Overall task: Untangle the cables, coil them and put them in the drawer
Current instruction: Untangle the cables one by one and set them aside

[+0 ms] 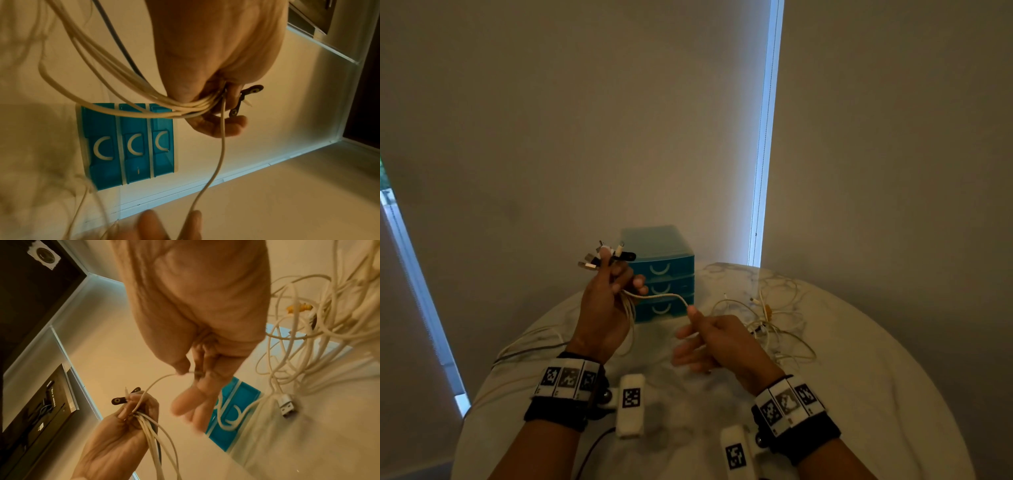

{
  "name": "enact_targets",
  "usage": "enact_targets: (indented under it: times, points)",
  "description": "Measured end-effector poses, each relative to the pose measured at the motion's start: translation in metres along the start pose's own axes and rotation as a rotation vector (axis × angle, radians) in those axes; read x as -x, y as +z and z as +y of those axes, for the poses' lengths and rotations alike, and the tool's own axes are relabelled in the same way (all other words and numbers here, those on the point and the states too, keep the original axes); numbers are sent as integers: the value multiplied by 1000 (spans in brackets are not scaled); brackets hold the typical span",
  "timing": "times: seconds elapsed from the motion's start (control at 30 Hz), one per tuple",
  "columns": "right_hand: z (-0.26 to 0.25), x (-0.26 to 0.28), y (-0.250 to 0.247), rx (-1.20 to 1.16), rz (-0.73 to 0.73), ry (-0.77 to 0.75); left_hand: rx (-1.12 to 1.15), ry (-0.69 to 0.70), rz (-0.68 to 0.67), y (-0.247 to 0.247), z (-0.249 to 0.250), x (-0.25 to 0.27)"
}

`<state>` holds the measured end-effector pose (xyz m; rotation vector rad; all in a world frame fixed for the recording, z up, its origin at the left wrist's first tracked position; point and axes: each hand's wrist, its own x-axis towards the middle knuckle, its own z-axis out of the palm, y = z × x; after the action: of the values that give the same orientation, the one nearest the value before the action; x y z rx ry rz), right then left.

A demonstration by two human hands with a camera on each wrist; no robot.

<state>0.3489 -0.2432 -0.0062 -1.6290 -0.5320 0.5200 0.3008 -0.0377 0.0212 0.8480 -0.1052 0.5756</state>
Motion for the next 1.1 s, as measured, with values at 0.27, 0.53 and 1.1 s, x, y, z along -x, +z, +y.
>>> enact_targets:
  times: [0.27,0.53,1.1]
  points:
    - [1,-9,-10,-71,372,-514,-267,-148,-3,0,0,4]
    - [3,-7,8,10,73,-463,-688,-183,110,-1,-11,5]
    - [-13,-12,-42,-909,106,-134,-1314,-340,-414,8,-15,22]
